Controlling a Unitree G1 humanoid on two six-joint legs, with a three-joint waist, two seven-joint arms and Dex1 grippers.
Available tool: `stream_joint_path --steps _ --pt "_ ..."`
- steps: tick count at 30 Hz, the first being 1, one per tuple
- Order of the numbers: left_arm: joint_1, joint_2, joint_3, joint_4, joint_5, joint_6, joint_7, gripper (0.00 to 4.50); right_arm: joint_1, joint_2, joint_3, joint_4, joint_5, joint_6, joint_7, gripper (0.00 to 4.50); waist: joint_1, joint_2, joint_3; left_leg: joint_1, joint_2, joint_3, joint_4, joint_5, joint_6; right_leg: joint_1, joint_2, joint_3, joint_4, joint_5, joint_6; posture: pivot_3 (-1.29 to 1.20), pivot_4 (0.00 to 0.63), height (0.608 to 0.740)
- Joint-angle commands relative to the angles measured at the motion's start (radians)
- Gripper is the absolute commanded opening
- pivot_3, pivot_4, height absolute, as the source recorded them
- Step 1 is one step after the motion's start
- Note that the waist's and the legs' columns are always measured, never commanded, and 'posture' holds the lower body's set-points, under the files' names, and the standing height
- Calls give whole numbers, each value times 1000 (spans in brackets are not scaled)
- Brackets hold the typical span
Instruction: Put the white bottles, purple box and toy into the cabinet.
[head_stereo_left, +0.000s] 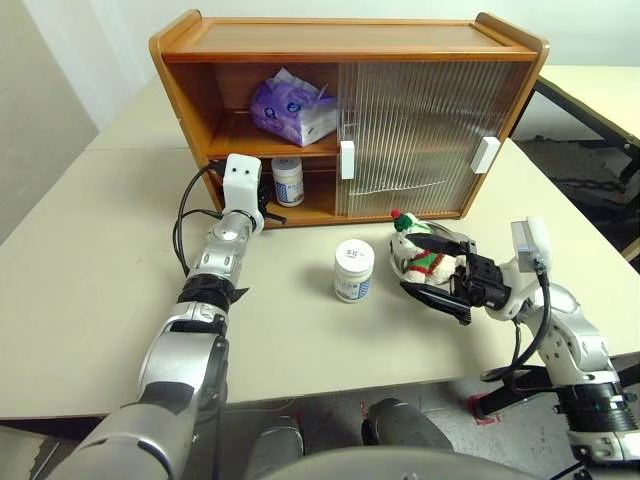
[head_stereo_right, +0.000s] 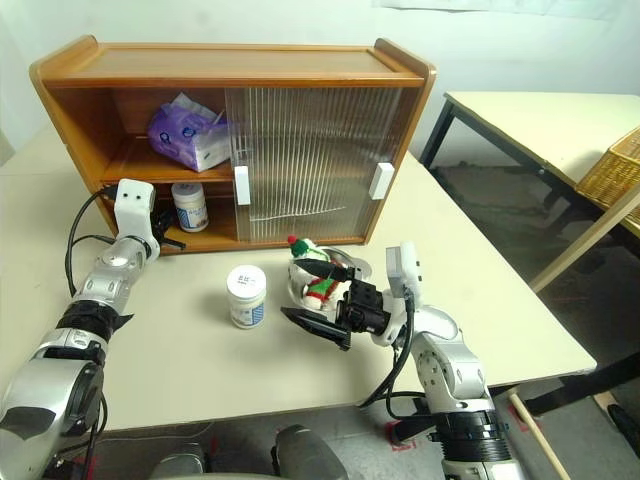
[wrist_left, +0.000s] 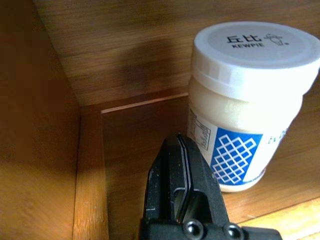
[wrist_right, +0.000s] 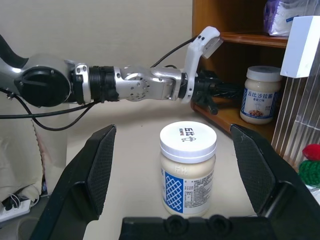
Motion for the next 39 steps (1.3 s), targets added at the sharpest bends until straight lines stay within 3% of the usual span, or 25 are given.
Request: stream_joint_path --steps 1,29,39 --pt "-43 2 -12 71 17 -18 -13 28 7 -8 -6 -14 -4 -7 -5 4500 0 0 0 0 0 0 0 0 0 0 0 0 0 0 0 -262 0 740" --pt "-123 -103 -20 194 4 -66 -125 28 27 -18 -11 -42 2 -8 -28 4500 -19 -1 1 -5 -9 -6 -1 4 0 0 -2 1 -1 -2 2 -298 0 740" --pt "-44 -89 8 103 -41 -69 -201 28 46 -22 -10 -57 2 -4 -38 4500 -25 -1 1 -5 -9 -6 -1 4 0 0 -2 1 -2 -2 3 -281 0 740"
